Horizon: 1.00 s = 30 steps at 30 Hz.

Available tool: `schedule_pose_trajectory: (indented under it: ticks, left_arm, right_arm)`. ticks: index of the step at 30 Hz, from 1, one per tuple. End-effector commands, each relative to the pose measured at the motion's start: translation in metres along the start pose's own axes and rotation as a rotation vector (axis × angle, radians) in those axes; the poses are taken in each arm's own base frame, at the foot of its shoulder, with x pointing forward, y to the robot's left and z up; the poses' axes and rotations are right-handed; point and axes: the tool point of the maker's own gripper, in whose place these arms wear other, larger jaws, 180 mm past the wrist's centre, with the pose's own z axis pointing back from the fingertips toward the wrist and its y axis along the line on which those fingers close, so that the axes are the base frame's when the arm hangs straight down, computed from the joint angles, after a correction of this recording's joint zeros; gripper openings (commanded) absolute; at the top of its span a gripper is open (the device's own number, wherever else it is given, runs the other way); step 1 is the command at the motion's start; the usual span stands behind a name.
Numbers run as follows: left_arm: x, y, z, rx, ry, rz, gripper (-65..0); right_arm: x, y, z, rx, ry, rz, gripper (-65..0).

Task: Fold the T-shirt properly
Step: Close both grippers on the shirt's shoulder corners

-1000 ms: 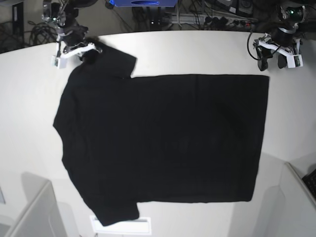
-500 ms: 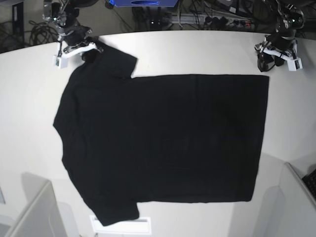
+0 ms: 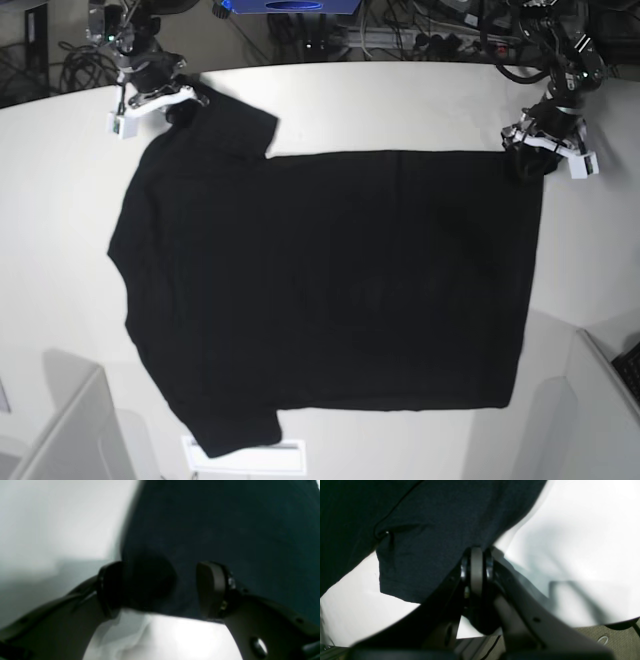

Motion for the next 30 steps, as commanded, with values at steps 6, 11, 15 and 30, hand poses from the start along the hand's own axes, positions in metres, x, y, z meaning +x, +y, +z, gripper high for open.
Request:
schedule_pose_trajectory:
  ticks: [6, 11, 15, 30]
  left_arm:
    - [-0.004, 0.001, -0.004, 0.018, 0.036, 0.006, -21.9]
    - [-0.007, -0.016, -0.017, -0.012, 0.060, 0.005, -23.2]
    - [-0.011, -0.015, -0.019, -0.012, 0.070, 0.009, -46.9]
    - [0.001, -0.002, 0.017, 0.020, 0.074, -0.139, -65.0]
  right_arm:
    - [-0.007, -0.004, 0.003, -0.016, 0.032, 0.007, -65.0]
    - [-0.007, -0.004, 0.003, -0.017, 0.032, 0.010, -65.0]
    - [-0.006, -0.005, 0.003, -0.018, 0.030, 0.011, -65.0]
    - [0.008, -0.028, 0.025, -0.083, -0.022, 0.004, -65.0]
